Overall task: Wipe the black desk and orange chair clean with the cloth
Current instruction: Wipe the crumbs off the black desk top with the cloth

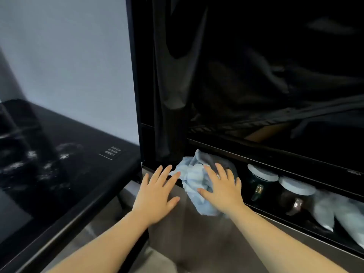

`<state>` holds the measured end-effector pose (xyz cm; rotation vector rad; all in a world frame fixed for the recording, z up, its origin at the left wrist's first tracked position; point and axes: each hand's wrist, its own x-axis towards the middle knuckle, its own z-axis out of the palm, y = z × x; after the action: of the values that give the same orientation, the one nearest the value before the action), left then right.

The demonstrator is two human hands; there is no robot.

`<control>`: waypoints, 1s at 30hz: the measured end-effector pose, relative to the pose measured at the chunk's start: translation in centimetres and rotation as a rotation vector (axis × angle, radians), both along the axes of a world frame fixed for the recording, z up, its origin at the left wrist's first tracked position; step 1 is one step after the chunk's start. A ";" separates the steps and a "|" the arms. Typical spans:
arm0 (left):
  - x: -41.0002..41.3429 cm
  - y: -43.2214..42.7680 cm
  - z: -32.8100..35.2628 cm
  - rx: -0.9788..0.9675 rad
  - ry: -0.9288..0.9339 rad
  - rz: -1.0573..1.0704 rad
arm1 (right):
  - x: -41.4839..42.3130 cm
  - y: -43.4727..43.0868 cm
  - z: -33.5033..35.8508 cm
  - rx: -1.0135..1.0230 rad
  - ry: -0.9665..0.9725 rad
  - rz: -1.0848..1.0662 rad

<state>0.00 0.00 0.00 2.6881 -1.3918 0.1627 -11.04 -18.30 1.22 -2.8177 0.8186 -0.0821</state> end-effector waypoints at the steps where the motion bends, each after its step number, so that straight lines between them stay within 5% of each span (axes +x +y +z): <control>1: 0.0 -0.8 -0.1 -0.003 0.020 -0.012 | 0.2 -0.4 0.0 0.008 0.002 -0.009; 5: -0.2 -4.0 -1.3 -0.051 0.081 -0.071 | 0.6 -1.8 -1.0 0.092 0.025 -0.088; 12: 0.8 -8.2 -1.5 -0.299 0.449 -0.007 | 1.7 -2.2 -2.4 0.095 0.040 -0.081; 22: 2.2 -10.0 -2.2 -0.157 0.401 0.061 | 3.3 -2.4 -3.0 0.018 0.006 -0.097; 30: 1.6 -10.1 0.6 -0.350 0.720 0.093 | 3.2 -2.4 -1.3 0.059 -0.253 -0.087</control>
<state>1.57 -10.12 0.61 2.1776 -0.9105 -0.4644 -7.86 -20.66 -0.08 -2.6437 0.8668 -0.4106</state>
